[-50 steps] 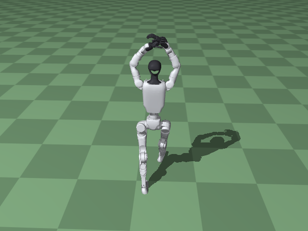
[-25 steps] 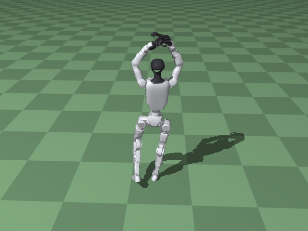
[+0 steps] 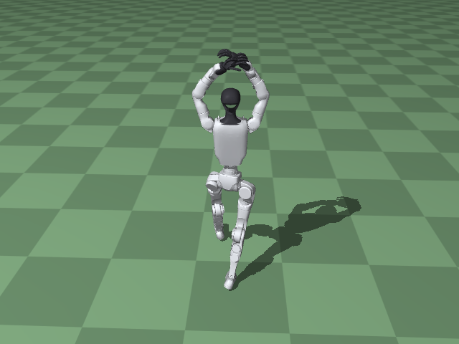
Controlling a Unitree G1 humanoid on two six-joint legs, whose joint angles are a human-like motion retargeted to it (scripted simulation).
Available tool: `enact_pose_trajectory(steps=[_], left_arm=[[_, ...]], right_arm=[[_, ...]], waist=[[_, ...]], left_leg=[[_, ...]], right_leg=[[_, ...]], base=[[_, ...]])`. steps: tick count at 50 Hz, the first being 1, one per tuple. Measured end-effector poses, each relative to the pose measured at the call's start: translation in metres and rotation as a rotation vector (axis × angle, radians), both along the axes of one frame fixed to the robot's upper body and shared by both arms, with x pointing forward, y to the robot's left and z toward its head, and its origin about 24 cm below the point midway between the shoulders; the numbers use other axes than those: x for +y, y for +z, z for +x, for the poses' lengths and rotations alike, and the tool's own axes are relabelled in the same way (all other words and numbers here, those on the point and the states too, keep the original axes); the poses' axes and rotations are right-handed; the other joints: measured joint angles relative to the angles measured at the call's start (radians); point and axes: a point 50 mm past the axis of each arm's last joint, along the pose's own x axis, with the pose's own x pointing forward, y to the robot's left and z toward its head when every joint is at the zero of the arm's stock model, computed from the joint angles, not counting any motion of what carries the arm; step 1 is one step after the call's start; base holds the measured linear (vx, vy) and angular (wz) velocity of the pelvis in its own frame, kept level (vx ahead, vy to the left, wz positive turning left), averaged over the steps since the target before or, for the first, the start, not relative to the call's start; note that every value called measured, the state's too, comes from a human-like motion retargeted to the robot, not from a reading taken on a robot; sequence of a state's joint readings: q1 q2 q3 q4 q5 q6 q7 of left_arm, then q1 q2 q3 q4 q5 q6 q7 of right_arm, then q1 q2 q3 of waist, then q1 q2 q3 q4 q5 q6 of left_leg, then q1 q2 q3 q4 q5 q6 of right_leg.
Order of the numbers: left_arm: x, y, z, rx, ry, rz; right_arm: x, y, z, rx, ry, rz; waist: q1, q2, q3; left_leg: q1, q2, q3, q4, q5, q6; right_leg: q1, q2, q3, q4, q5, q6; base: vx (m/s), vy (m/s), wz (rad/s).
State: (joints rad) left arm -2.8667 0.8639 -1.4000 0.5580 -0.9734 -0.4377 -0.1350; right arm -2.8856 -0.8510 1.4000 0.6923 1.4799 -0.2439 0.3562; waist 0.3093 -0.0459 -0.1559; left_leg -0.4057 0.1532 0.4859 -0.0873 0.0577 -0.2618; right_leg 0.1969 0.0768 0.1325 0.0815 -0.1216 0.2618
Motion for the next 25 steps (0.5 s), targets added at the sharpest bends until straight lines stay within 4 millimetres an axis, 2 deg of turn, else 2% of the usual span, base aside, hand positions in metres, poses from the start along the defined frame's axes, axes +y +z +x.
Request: enact_pose_trajectory(steps=[5, 8, 12, 16, 18, 20, 25], left_arm=[[0.000, 0.001, -0.004, -0.006, 0.002, -0.009], [-0.001, 0.000, -0.001, 0.000, 0.007, 0.006], [-0.002, -0.003, 0.010, 0.040, 0.005, 0.026], [0.000, -0.005, 0.026, 0.095, 0.011, 0.030], [0.003, -0.006, 0.033, 0.114, 0.011, 0.034], [0.006, -0.007, 0.038, 0.137, 0.002, 0.030], [0.004, -0.007, 0.043, 0.181, -0.012, 0.028]], right_arm=[[0.001, 0.000, 0.001, 0.032, 0.027, 0.001], [0.000, -0.001, 0.004, 0.039, 0.019, -0.012], [-0.001, -0.004, 0.015, 0.065, -0.008, -0.033], [0.001, -0.008, 0.029, 0.089, -0.060, -0.053], [0.003, -0.009, 0.033, 0.079, -0.093, -0.065], [0.004, -0.009, 0.033, 0.078, -0.112, -0.071], [-0.002, -0.007, 0.034, 0.108, -0.117, -0.068]], waist=[[0.019, -0.002, -0.001], [0.004, -0.008, -0.014], [-0.036, -0.024, -0.032], [-0.076, -0.011, -0.025], [-0.091, 0.005, -0.022], [-0.109, 0.019, -0.025], [-0.173, 0.001, -0.028]], left_leg=[[0.089, -0.011, -0.020, 0.000, -0.044, 0.000], [0.124, -0.021, -0.013, 0.000, -0.008, 0.000], [0.185, -0.039, -0.035, 0.000, 0.033, 0.000], [0.293, -0.035, -0.077, 0.000, -0.010, 0.000], [0.335, -0.021, -0.085, 0.000, -0.033, 0.000], [0.358, -0.018, -0.088, 0.000, -0.053, 0.000], [0.408, -0.097, -0.117, 0.040, -0.141, 0.000]], right_leg=[[0.049, -0.007, 0.066, 0.046, 0.014, 0.000], [0.072, -0.007, 0.079, 0.073, 0.069, 0.000], [0.087, -0.006, 0.083, 0.140, 0.224, 0.000], [0.042, 0.027, 0.057, 0.324, 0.457, 0.000], [-0.044, 0.037, 0.011, 0.477, 0.511, 0.000], [-0.156, 0.015, -0.051, 0.619, 0.474, 0.000], [-0.327, -0.183, -0.220, 0.702, 0.190, -0.020]], base=[[0.60, 0.18, -0.61], [0.63, 0.22, -0.18], [0.68, 0.23, 0.12], [0.64, 0.21, 0.18], [0.49, 0.27, 0.00], [0.41, 0.39, -0.01], [0.45, 0.46, 0.41]])
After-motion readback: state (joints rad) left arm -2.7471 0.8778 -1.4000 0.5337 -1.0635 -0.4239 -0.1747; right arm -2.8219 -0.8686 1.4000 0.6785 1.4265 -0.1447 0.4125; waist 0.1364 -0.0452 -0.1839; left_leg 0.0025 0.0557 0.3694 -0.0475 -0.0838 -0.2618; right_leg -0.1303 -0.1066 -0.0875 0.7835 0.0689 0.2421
